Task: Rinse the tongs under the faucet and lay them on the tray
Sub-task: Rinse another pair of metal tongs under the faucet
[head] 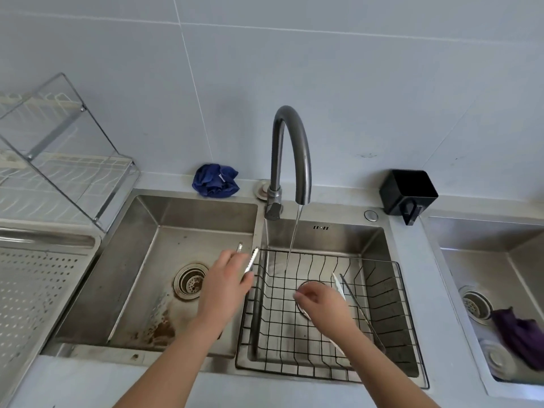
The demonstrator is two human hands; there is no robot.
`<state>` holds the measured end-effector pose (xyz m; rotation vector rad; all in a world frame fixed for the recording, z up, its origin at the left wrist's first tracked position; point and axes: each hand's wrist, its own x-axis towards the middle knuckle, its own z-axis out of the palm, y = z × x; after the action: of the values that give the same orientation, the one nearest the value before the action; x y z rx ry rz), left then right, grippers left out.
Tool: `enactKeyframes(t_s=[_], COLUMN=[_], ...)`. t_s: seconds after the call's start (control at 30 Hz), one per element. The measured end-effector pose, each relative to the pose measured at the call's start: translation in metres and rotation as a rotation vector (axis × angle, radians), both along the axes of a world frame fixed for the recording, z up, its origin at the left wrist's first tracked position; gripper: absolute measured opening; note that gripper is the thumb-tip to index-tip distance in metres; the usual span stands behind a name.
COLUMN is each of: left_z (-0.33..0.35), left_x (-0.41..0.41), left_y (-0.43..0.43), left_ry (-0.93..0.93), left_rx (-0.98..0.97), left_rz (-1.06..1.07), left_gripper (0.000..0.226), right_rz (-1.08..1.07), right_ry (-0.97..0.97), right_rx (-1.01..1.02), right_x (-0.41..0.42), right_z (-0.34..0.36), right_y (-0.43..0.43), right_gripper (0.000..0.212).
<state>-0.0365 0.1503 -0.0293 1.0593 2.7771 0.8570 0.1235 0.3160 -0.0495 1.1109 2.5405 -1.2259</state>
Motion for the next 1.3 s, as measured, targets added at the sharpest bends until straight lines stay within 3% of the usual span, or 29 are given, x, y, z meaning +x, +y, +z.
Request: enactKeyframes(t_s=[0.1, 0.17, 0.3, 0.47, 0.53, 0.63, 0.7, 0.8, 0.97, 1.07, 1.3], left_z=[0.006, 0.007, 0.005, -0.001, -0.002, 0.001, 0.004, 0.006, 0.006, 0.002, 0.001], left_x=[0.014, 0.021, 0.025, 0.018, 0.014, 0.016, 0.024, 0.041, 0.057, 0.059, 0.058], left_y=[0.015, 0.023, 0.033, 0.032, 0.024, 0.012, 0.007, 0.005, 0.000, -0.006, -0.011], left_ry=[-0.061, -0.079, -0.102, -0.217, -0.477, -1.130, -1.272, -1.147, -0.931, -0.837, -0.783], left_rx=[0.087, 0.135, 0.174, 0.207, 0.261, 0.348, 0.359, 0.401, 0.417, 0.400, 0.394], left_rz=[0.022, 0.010, 0.012, -0.001, 0.048, 0.077, 0.030, 0.022, 0.026, -0.011, 0.052], left_gripper=[0.033, 0.032, 0.032, 0.059, 0.065, 0.057, 0.048, 0.039, 0.018, 0.018, 0.017], right_rz=[-0.079, -0.105, -0.211, -0.285, -0.285, -0.325, -0.325, -0.413, -0.488, -0.503, -0.417], right_ry=[0.270, 0.359, 0.391, 0.356, 0.374, 0.432, 0.457, 0.521, 0.559, 0.513, 0.478], right_rx=[-0.438, -0.590, -0.515, -0.501, -0.532, -0.571, -0.585, -0.598, -0.557, -0.486, -0.499], right_x=[-0.034, -0.051, -0.067, -0.067, -0.064, -0.057, -0.053, -0.053, -0.062, -0.068, -0.076], right_z=[0.019, 0.026, 0.024, 0.021, 0.023, 0.026, 0.026, 0.024, 0.027, 0.031, 0.027], right_y=[-0.008, -0.014, -0.018, -0.009, -0.005, -0.002, -0.003, -0.007, -0.014, -0.016, -0.022], right_gripper=[0.019, 0.026, 0.025, 0.021, 0.018, 0.018, 0.018, 0.011, 0.020, 0.031, 0.021])
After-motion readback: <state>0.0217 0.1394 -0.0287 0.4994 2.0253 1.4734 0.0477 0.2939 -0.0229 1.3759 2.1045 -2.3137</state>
